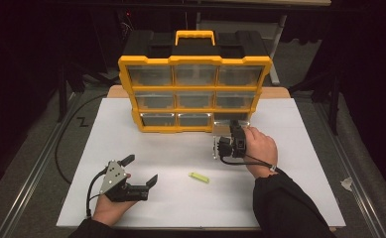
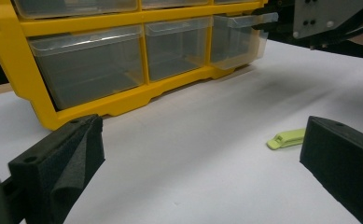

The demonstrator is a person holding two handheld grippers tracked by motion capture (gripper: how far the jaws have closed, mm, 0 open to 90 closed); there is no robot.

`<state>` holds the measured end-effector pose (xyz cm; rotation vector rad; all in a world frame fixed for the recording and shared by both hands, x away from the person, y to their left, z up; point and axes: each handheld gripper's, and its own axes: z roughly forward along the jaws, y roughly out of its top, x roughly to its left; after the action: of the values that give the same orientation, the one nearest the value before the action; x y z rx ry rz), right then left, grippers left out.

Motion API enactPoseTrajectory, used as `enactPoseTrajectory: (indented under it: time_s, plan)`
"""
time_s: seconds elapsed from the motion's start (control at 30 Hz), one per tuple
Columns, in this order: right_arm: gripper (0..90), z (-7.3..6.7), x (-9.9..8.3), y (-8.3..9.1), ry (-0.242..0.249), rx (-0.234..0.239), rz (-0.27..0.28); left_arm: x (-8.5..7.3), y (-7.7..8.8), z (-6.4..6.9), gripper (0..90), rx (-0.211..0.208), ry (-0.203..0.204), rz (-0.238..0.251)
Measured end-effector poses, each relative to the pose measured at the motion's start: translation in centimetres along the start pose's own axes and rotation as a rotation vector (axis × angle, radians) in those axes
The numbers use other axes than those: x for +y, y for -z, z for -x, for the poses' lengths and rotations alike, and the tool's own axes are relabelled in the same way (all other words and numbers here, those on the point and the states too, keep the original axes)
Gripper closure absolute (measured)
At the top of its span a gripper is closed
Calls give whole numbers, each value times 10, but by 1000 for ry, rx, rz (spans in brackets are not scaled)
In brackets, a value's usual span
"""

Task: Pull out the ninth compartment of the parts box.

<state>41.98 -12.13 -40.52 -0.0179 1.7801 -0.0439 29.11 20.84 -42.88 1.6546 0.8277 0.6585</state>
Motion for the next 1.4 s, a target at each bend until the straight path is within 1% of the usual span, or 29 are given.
enactPoseTrajectory:
  time_s: [0.33,0.6,0.63,0.7,0.83,0.87,0.93,1.0,1.1,1.2,1.23,1.3,1.4]
  plan:
    - [781,-4,-2,16,4,-9,18,1,0,0,2,-2,0,9]
    - [781,-6,-4,27,7,1,21,1,1,0,2,-1,0,12]
    - [781,-7,-4,28,-6,3,18,1,1,0,2,-2,0,12]
    - [781,-5,-4,31,12,0,23,1,0,1,2,-3,0,13]
    - [781,-7,-5,35,7,-4,30,1,0,1,2,-5,0,13]
    - [781,-6,-5,37,7,11,16,1,0,1,2,-4,1,14]
    - [781,-9,-5,38,6,-5,31,1,0,1,2,-6,1,14]
    - [780,-10,-5,40,4,2,23,1,0,1,2,-7,0,13]
    - [780,-12,-6,41,-10,-7,31,1,0,1,2,-7,-1,12]
    - [780,-11,-6,43,-2,-7,33,1,0,1,2,-9,-3,10]
    - [780,-12,-6,44,-13,-6,31,1,0,1,2,-9,-3,10]
    - [780,-12,-6,44,-1,-8,34,1,0,2,2,-9,-3,9]
    - [779,-13,-6,45,-6,-10,33,1,0,2,2,-9,-4,10]
